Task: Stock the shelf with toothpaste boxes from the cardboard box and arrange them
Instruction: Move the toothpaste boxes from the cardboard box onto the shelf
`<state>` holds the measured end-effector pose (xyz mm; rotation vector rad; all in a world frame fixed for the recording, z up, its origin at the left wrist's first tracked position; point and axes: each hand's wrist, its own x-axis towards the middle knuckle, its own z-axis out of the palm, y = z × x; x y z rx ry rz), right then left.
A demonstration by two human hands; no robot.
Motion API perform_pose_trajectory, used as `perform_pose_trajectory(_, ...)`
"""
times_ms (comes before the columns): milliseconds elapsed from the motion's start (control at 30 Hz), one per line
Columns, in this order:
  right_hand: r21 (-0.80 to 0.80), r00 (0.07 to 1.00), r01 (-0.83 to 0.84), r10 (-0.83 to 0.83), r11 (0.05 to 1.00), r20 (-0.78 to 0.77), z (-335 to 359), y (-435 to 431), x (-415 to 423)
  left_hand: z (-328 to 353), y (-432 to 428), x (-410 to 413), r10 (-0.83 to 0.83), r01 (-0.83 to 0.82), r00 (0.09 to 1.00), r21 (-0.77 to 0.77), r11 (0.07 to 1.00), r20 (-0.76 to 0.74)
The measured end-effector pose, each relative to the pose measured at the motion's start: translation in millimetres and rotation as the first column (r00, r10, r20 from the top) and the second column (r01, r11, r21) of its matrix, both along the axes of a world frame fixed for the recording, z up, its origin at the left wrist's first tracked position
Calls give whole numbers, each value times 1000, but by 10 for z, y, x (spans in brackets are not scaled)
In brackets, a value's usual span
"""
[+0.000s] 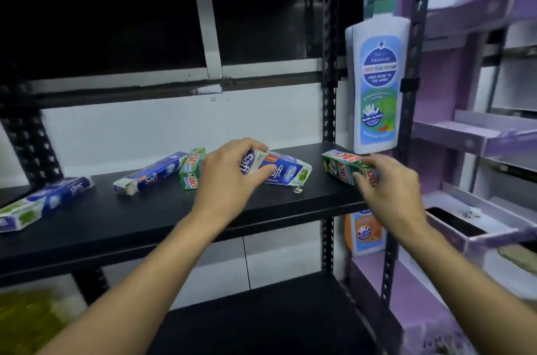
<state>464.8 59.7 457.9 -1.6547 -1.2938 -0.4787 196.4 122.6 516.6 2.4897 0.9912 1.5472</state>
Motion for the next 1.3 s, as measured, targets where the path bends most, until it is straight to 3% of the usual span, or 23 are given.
perform_pose_trajectory(100,-188,992,1,23,982,124,-185,222,122,-254,286,293,16,-16,1000,7,1000,27)
perform_pose_trajectory(200,-223,981,37,7,974,192,-198,377,210,-421,493,541,69,-70,997,-10,998,-26)
perform_pose_trajectory(433,-291,985,84,-36,953,167,-72,806,433,-593,701,948,57,-108,952,-160,981,-300)
perform_pose_trajectory(633,-316,991,103,-71,943,110,-33,1104,537,-598,917,1099,-22,-52,940,-208,977,-340)
perform_pose_trajectory(800,-309,996,76,-61,948,58,-27,1200,575,-626,1090,1207,-47,-50,945,-286,957,-324)
perform_pose_trajectory(1033,-222,999,-8,-2,975,-45,-93,1167,573,-683,1113,1189,-31,-32,974,-269,963,-226)
perform_pose_trajectory(1300,-227,996,67,-78,972,-40,-79,1110,521,-614,887,1115,64,-92,987,-192,977,-149)
